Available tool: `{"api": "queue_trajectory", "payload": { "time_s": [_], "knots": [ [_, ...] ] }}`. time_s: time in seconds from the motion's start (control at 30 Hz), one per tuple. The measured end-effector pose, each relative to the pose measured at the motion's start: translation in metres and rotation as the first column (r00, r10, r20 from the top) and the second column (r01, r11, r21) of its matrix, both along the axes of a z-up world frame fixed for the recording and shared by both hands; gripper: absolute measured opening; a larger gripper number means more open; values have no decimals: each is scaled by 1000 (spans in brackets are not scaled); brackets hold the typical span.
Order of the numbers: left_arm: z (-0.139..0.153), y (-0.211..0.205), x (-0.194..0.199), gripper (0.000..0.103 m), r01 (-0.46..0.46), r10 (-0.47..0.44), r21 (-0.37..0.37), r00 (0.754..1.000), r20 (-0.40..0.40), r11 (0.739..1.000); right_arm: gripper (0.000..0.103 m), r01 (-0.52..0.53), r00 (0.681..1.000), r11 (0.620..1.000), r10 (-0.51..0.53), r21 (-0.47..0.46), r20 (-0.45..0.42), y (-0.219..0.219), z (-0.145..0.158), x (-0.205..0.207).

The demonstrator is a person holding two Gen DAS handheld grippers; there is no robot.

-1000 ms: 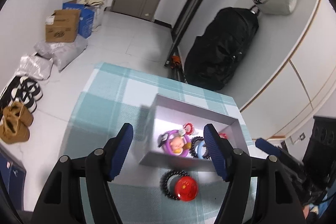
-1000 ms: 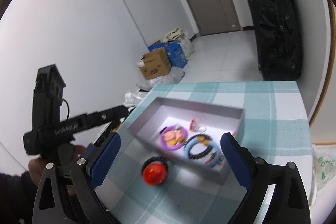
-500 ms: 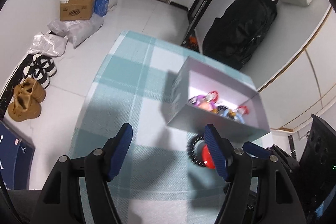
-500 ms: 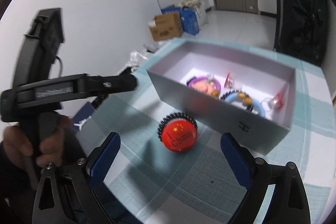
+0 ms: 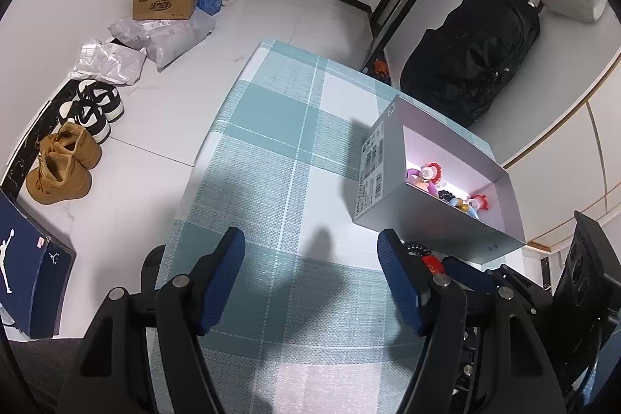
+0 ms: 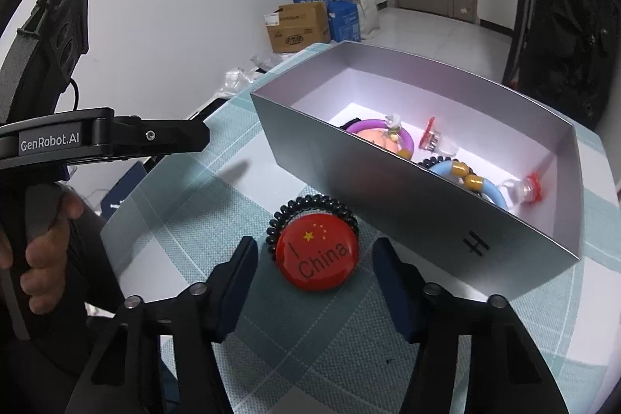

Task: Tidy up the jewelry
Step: 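Lower the right tool onto the red 'China' badge and grasp it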

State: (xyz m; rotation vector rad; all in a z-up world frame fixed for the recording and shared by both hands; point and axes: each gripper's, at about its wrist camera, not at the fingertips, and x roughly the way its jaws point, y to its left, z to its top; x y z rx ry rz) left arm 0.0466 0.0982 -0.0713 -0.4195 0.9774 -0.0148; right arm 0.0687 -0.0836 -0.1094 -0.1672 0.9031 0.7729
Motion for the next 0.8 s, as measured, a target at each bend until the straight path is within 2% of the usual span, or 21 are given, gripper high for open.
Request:
{"api": "queue_trajectory", "payload": {
  "time_s": [0.03,0.33,0.63,0.8],
  "knots": [
    [0,-1,0,66,0,0,5,1000,-1,1000,51,3,1000,1000,-3,-4,6,0,0,-1],
    [-2,-6,-1,66,23,-23,48,1000,-2,999,42,-2,1000,1000,2,6,0,2,-2,4],
    [-2,-9,0,66,24,-24,44,1000,-7,999,42,26,999,999,-24,47,-44,-8,0,4],
    [-1,-22,-1,66,68,-69,61,998,2,996,42,35,999,997,-32,72,-43,-18,5,-2]
  ]
}}
